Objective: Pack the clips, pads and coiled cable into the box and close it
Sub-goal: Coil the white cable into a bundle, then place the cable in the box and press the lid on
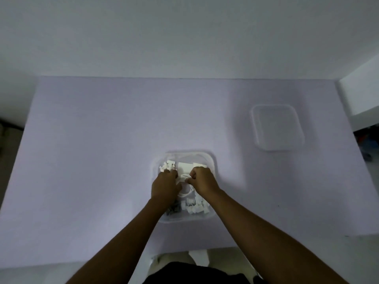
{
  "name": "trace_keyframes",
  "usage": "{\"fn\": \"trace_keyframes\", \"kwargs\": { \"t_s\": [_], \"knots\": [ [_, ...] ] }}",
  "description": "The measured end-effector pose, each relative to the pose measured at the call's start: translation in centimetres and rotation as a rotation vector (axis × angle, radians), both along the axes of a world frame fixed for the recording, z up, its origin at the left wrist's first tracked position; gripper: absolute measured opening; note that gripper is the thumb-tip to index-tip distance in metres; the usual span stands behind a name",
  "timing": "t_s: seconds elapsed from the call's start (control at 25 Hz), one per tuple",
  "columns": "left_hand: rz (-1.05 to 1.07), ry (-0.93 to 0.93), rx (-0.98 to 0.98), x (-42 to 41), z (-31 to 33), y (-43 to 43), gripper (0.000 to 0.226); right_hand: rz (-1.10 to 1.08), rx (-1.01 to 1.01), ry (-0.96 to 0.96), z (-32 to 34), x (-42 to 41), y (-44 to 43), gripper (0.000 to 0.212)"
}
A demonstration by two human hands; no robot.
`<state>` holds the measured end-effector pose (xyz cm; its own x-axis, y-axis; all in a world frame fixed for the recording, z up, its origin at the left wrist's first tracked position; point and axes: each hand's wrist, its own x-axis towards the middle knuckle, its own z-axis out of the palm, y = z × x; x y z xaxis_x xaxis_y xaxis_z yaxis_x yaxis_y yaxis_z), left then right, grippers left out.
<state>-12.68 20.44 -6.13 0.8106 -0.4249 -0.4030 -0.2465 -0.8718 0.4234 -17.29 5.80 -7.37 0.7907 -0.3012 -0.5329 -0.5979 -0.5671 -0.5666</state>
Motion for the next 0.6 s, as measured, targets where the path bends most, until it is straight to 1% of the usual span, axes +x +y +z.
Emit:
{"fn": "trace_keyframes", "kwargs": {
  "t_s": [0.16, 0.28, 0.36, 0.4, 0.44, 0.52, 0.6],
  "knots": [
    [-0.031, -0.012, 0.006, 0.1, -0.6, 0.3, 0.029, 0.053, -0.089, 0.009, -0.8, -0.1, 0.3, 0.025],
    [-0.018, 0.013, 0.05, 0.3, -0.3, 0.2, 0.037, 0.043, -0.125, -0.063, -0.1, -0.2, -0.3, 0.021],
    [-0.004, -0.001, 0.083, 1.0, 0.6, -0.6, 0.041, -0.084, -0.053, -0.19, 0.7, -0.4, -1.2, 0.016],
    [0.02, -0.023, 0.046, 1.4, 1.4, -1.4, 0.039, -0.187, 0.017, -0.253, 1.2, -0.6, -1.8, 0.013],
    [0.053, -0.049, -0.031, 1.8, 2.3, -2.5, 0.034, -0.287, 0.078, -0.305, 1.8, -0.6, -2.7, 0.013],
    [0.111, -0.071, -0.203, 2.4, 4.2, -5.5, 0.024, -0.435, 0.136, -0.401, 2.8, -0.6, -5.1, 0.015],
    [0.13, -0.045, -0.311, 3.1, 5.3, -9.7, 0.02, -0.571, 0.165, -0.43, 3.7, -0.4, -8.9, 0.014]
  ]
}}
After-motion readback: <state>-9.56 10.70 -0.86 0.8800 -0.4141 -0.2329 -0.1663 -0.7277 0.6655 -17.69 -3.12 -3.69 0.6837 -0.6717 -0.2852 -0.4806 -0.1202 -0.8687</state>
